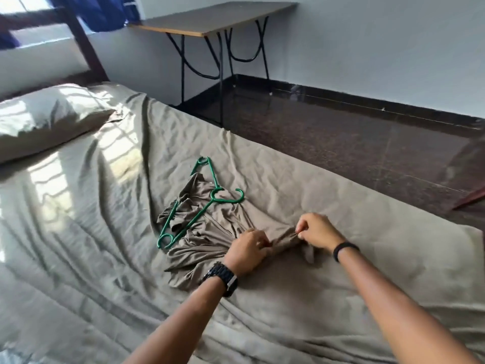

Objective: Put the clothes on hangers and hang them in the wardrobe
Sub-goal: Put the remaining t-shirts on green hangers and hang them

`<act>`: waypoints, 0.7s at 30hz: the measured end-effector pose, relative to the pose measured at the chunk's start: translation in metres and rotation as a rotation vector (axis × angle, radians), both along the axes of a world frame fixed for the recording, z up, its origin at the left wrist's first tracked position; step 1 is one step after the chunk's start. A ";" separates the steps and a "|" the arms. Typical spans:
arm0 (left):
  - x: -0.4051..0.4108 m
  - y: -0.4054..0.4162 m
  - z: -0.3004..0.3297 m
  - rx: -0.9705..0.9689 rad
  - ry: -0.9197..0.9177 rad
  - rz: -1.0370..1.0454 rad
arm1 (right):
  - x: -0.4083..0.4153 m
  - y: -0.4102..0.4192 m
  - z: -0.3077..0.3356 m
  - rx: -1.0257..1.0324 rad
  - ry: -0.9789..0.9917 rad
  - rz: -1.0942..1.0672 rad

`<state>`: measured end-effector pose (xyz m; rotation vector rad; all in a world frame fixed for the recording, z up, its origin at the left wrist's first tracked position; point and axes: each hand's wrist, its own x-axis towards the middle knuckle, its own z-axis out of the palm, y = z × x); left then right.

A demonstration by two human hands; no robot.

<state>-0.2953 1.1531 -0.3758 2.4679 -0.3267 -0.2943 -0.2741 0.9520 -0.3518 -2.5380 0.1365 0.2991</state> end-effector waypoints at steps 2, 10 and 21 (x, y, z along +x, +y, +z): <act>0.005 0.001 0.004 -0.111 0.018 -0.024 | 0.002 -0.014 0.009 -0.157 -0.013 -0.111; 0.049 0.059 -0.031 0.260 -0.076 0.183 | -0.009 0.028 -0.002 -0.209 -0.097 0.110; 0.026 0.056 -0.012 0.198 -0.012 -0.138 | 0.003 0.061 0.008 0.029 0.172 0.436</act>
